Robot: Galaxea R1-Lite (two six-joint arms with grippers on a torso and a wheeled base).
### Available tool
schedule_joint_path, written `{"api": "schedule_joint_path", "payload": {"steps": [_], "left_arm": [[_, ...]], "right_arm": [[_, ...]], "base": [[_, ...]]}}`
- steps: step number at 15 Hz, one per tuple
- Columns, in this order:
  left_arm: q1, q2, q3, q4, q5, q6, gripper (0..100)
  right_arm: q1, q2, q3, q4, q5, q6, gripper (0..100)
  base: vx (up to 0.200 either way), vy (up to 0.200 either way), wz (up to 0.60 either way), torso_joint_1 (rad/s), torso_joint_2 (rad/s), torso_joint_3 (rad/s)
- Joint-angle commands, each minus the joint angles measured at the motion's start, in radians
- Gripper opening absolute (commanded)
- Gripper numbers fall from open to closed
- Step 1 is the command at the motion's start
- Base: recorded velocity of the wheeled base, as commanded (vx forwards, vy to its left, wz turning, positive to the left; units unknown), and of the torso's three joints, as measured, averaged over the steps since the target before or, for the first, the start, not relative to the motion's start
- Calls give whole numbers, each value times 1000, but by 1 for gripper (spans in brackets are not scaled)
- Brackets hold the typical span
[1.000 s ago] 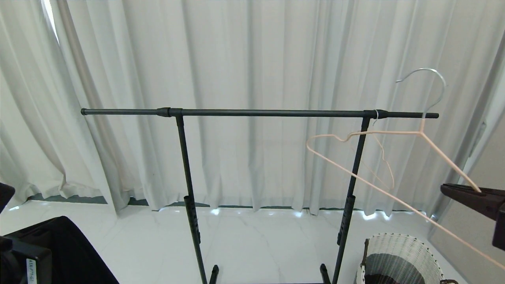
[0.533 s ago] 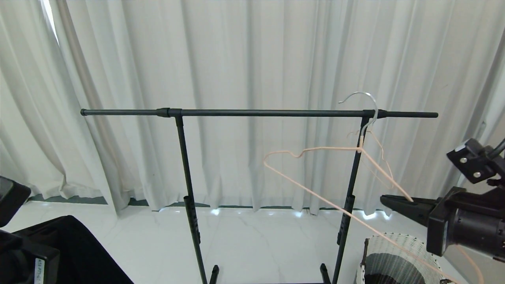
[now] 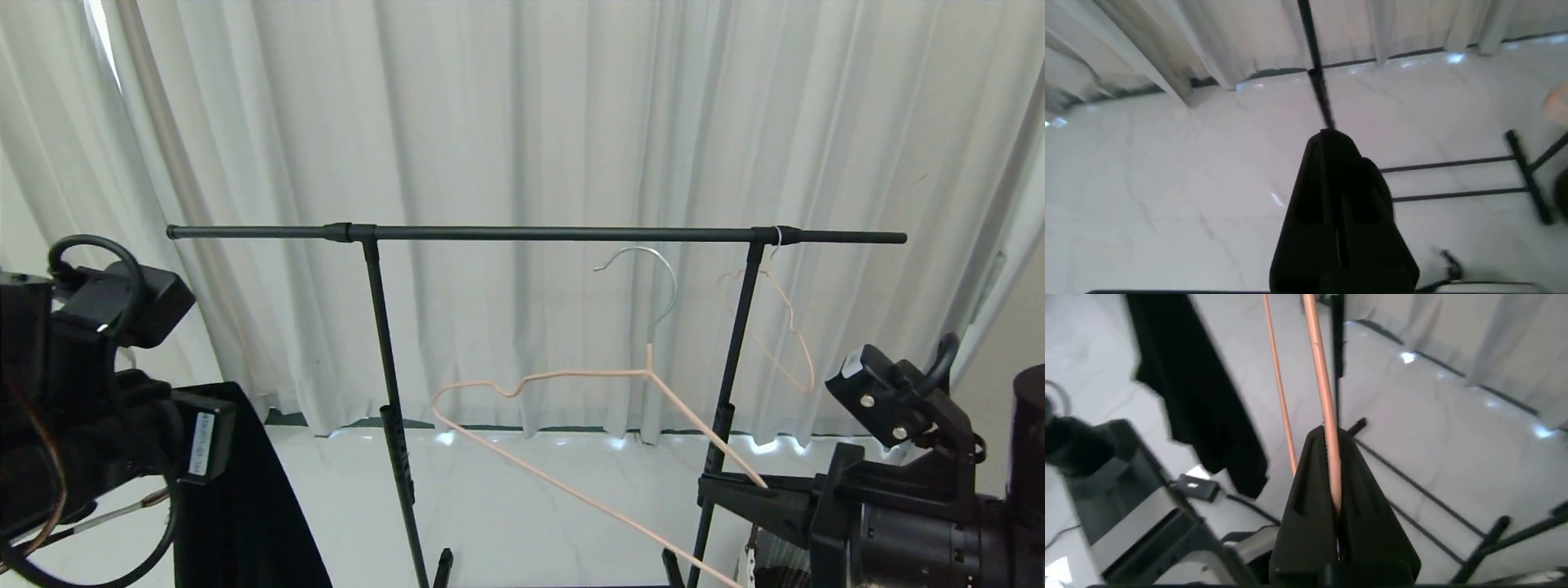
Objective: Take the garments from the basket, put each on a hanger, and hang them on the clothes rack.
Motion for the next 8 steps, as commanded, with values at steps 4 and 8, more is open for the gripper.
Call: {"api": "schedule_joint_path", "payload": {"steps": [4, 8], "left_arm": [[-126, 213, -148, 4, 5, -272, 0], [-133, 235, -173, 3, 7, -277, 0]], "right_arm": [[108, 35, -4, -53, 0, 39, 0], [123, 110, -14, -128, -2, 50, 0]], "base": [[0, 0, 0, 0, 0, 0], [0, 0, 0, 0, 0, 0]]}}
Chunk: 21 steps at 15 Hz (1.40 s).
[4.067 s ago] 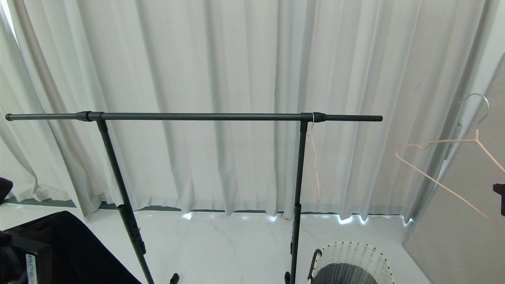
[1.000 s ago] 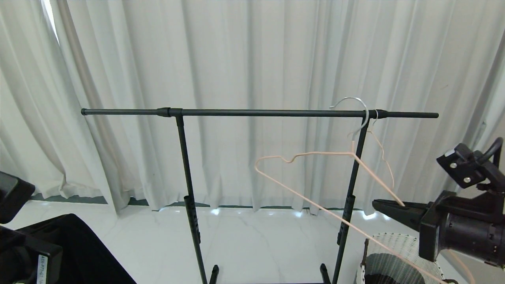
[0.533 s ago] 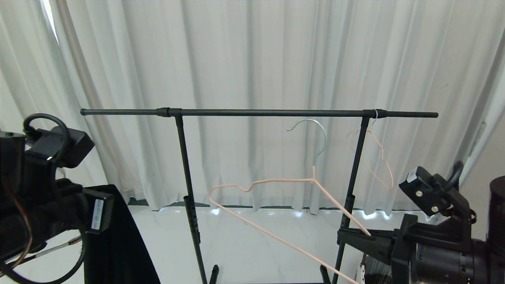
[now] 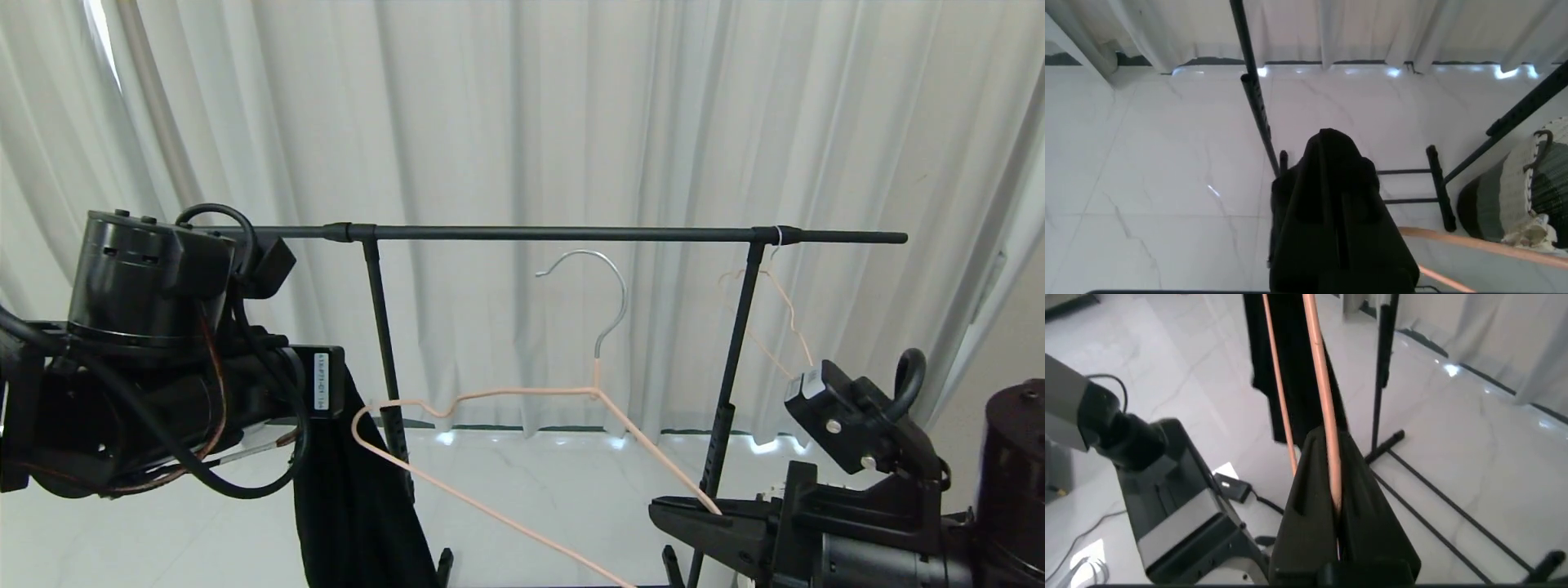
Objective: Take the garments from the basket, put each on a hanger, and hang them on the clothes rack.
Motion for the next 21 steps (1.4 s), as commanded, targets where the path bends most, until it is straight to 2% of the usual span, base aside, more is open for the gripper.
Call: {"api": "schedule_joint_path", "payload": {"steps": [1, 3, 8, 12, 21], "left_arm": [[-3, 24, -6, 0, 3, -6, 0], [-4, 41, -11, -2, 57, -28, 0], [-12, 39, -27, -3, 75, -43, 0], [20, 59, -57, -5, 107, -45, 0], [16, 52, -55, -5, 150, -49, 0]], "right_arm": [[4, 51, -16, -22, -1, 5, 0], [4, 60, -34, -22, -2, 5, 0], [14, 83, -65, -25, -5, 5, 0], [46, 76, -62, -25, -7, 5, 0], [60, 91, -86, -23, -13, 3, 0]], "base": [[0, 0, 0, 0, 0, 0], [0, 0, 0, 0, 0, 0], [0, 0, 0, 0, 0, 0], [0, 0, 0, 0, 0, 0], [0, 0, 0, 0, 0, 0]]}}
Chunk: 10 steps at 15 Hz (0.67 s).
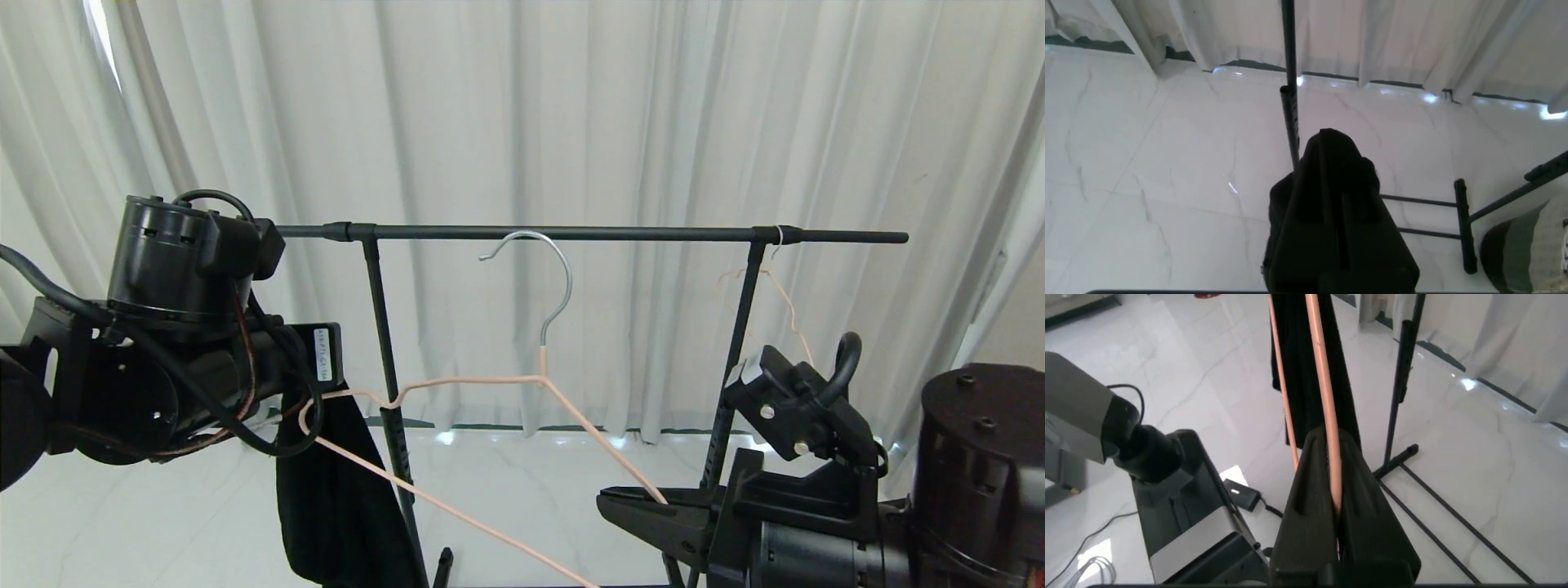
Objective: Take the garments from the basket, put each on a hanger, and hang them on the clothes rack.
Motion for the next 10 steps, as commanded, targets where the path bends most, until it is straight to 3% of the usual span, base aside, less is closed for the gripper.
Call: {"api": "schedule_joint_path", "payload": {"steps": [1, 4, 10], "left_arm": [[-7, -9, 1, 0, 2, 0, 0], [-8, -17, 2, 0, 2, 0, 0], [-42, -14, 2, 0, 16, -3, 0]], "right_arm": [[-1, 15, 1, -1, -8, -1, 0], [-19, 41, -22, -1, -60, -1, 0], [-17, 48, -64, -1, -55, -4, 0]], "base": [[0, 0, 0, 0, 0, 0], [0, 0, 0, 0, 0, 0], [0, 0, 0, 0, 0, 0]]}}
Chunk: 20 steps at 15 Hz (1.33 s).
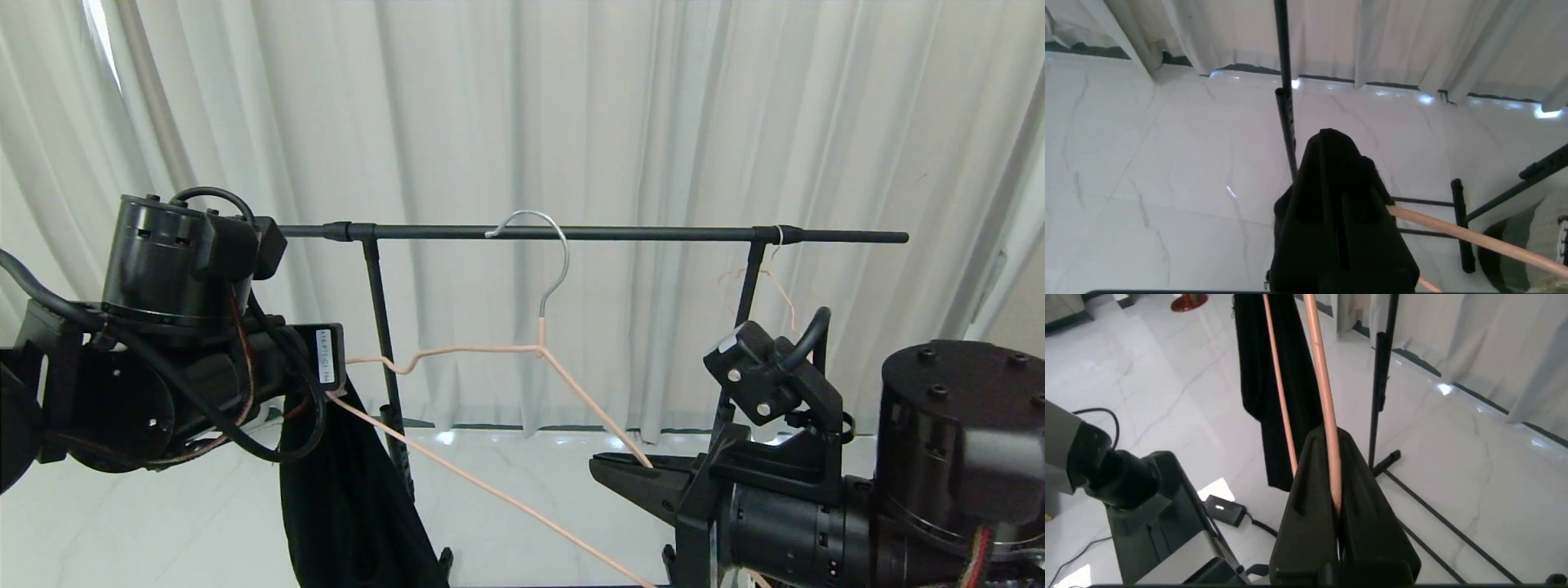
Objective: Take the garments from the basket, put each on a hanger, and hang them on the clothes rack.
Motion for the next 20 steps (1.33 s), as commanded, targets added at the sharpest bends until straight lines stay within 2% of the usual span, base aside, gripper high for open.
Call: {"api": "schedule_joint_path", "payload": {"steps": [1, 3, 10, 16, 20], "left_arm": [[-17, -1, -2, 0, 0, -3, 0], [-45, 0, -5, 0, 2, -34, 0], [-57, -17, -12, 0, 34, -40, 0], [-223, -13, -55, 0, 34, -115, 0], [-294, -17, -100, 0, 34, -115, 0]], "right_arm": [[5, 8, -9, 0, 1, 0, 0], [10, 34, -23, 0, -5, 0, 0], [-4, 92, -43, 0, -66, 4, 0], [24, 135, -80, 0, -64, 3, 0], [28, 178, -129, 0, -63, 4, 0]], "base": [[0, 0, 0, 0, 0, 0], [0, 0, 0, 0, 0, 0], [0, 0, 0, 0, 0, 0], [0, 0, 0, 0, 0, 0], [0, 0, 0, 0, 0, 0]]}}
